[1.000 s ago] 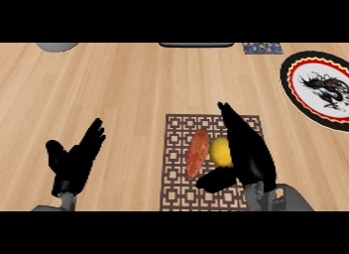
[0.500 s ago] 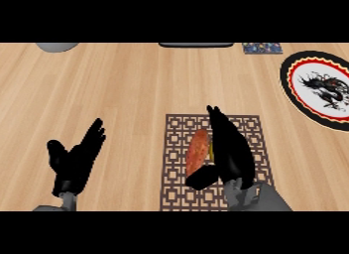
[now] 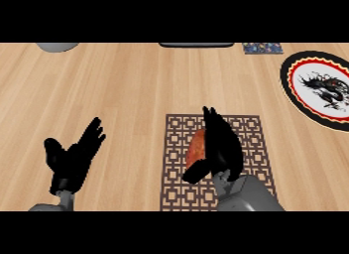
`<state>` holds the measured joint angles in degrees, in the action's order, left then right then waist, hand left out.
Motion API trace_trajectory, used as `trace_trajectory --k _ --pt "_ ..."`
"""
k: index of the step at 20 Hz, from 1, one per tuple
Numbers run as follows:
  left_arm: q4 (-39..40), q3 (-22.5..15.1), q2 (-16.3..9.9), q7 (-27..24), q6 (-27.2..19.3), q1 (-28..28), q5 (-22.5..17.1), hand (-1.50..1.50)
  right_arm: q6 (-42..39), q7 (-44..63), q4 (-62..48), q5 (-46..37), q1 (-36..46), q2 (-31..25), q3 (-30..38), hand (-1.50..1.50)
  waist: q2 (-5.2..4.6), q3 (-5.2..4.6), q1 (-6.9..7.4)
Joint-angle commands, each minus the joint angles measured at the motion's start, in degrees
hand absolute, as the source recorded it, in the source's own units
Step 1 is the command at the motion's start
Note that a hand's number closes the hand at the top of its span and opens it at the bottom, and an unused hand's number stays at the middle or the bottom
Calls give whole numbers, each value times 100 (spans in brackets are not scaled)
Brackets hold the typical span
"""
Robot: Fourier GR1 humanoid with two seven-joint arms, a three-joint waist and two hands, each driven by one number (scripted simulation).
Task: Pick the sweet potato from the placemat and place it in the plate
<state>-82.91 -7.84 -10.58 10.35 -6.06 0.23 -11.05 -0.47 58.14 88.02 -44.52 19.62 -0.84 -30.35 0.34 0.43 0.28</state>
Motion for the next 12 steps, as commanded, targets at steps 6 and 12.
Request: trace_trajectory --k 6,12 --pt "6 -118 211 31 38 -350 218 0 474 -225 -972 226 140 82 -277 -150 -37 -43 22" --pt "498 233 68 -176 403 -52 29 0 -189 -907 -1280 -229 218 57 7 150 -42 -45 -8"
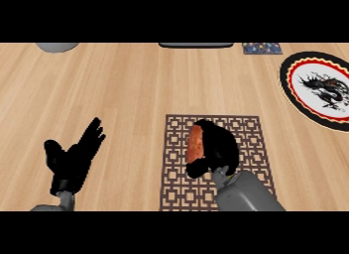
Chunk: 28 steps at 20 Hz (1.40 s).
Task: Pick the sweet potato from the placemat and place it in the plate
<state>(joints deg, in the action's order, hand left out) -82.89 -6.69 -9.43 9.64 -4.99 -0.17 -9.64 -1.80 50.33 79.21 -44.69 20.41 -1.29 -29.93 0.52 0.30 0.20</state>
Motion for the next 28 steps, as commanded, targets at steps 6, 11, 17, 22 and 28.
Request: trace_trajectory --k 6,11,17,22,28 --pt "209 -83 241 227 -85 66 240 0 -120 -59 -173 -493 249 118 19 150 -55 -31 -6" --pt "55 34 136 207 55 -207 76 0 129 -1012 1537 -701 -943 -889 -601 150 -24 -30 -104" --pt "85 14 166 98 -28 -279 197 0 1164 -2623 2908 -661 -1643 -1795 -628 150 -17 -24 -178" --pt "-48 272 -32 427 138 -99 -56 0 1743 -2667 4055 -523 -2332 -2208 115 150 -26 -25 -168" --pt "262 235 143 285 47 95 73 0 2340 -2974 4043 666 -2559 -2035 1420 150 -67 -23 -124"
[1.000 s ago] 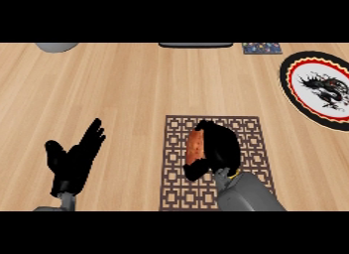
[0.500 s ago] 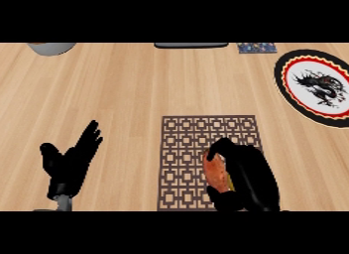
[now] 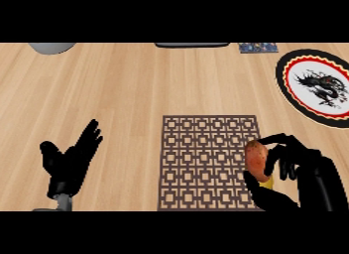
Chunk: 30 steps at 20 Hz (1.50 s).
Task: Pick the sweet potato from the placemat and place it in the plate
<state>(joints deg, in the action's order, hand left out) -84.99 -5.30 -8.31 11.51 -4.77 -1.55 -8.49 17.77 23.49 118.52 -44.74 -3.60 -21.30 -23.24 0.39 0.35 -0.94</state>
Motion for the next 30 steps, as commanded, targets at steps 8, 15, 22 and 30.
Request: trace_trajectory --k 8,15,22,30 --pt "76 -29 24 200 172 -61 -34 0 298 -1601 -1015 2883 235 -203 2565 150 -46 -27 97" --pt "216 -116 118 -49 207 -103 80 0 817 -3128 -3999 2910 1564 -368 3642 150 -89 -21 240" --pt "425 -140 222 -1 187 188 145 0 452 -4423 -6687 3388 3086 -911 4350 150 -130 -17 303" --pt "161 -304 239 216 113 265 329 0 305 -5461 -9024 3316 4400 -1538 4738 150 -185 -4 470"
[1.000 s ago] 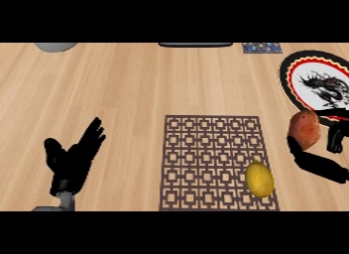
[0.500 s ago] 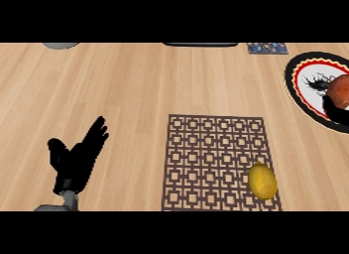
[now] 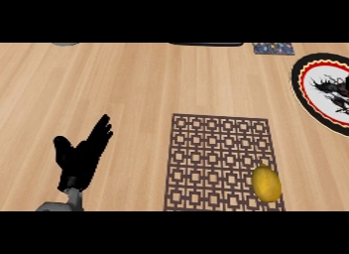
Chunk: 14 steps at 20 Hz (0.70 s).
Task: Pick the sweet potato from the placemat and place it in the plate
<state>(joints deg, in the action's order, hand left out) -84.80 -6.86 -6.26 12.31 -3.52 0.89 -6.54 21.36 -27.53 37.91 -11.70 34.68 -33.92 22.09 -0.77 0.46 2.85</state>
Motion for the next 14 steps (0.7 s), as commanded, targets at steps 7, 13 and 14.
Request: trace_trajectory --k 7,13,14 --pt "83 -157 30 135 96 20 55 0 -735 621 -2072 -896 651 -643 -599 -150 -155 -6 319" --pt "394 -33 49 34 86 177 43 0 -1307 -145 -2345 -538 1004 -358 -293 -150 -160 5 216" --pt "226 -130 131 166 29 147 54 0 -1256 -470 -2323 -385 919 -313 -130 -150 -144 14 191"
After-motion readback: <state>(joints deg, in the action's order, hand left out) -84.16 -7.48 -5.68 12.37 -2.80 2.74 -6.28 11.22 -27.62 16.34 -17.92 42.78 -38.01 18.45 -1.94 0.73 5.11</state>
